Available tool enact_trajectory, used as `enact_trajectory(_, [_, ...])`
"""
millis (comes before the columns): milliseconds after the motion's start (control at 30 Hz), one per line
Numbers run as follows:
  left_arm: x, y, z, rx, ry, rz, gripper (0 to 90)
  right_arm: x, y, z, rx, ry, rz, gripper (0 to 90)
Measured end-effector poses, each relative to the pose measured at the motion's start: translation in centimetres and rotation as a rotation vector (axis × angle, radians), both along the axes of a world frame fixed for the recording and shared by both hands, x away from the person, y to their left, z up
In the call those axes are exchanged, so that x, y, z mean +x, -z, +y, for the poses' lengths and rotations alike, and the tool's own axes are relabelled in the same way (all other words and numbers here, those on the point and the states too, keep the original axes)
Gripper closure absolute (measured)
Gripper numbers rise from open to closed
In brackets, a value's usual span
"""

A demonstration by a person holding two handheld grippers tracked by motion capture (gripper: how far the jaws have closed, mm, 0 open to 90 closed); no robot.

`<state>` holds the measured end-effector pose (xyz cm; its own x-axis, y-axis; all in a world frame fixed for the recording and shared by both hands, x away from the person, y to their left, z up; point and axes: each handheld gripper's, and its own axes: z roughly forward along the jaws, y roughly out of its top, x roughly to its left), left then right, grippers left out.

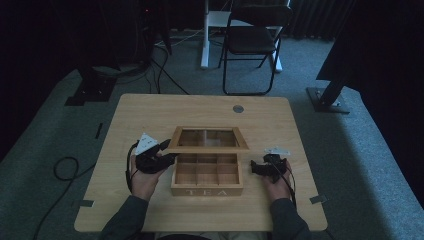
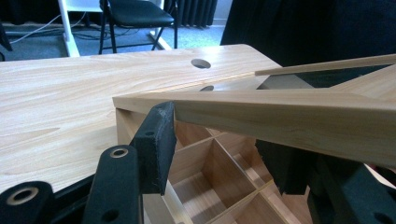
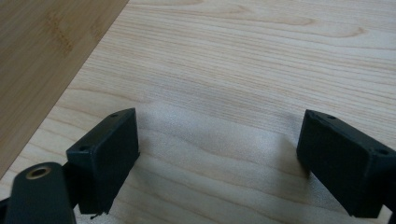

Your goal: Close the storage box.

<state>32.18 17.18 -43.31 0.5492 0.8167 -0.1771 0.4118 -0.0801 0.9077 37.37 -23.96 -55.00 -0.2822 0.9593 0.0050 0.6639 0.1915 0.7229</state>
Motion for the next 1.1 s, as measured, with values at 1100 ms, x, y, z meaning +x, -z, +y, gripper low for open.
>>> enact_trajectory(1100, [-0.88, 0.89, 0.07, -0.007, 0.003, -0.006, 47.6, -0.08, -0.01, 0.17, 0.005, -0.005, 0.002, 12.5])
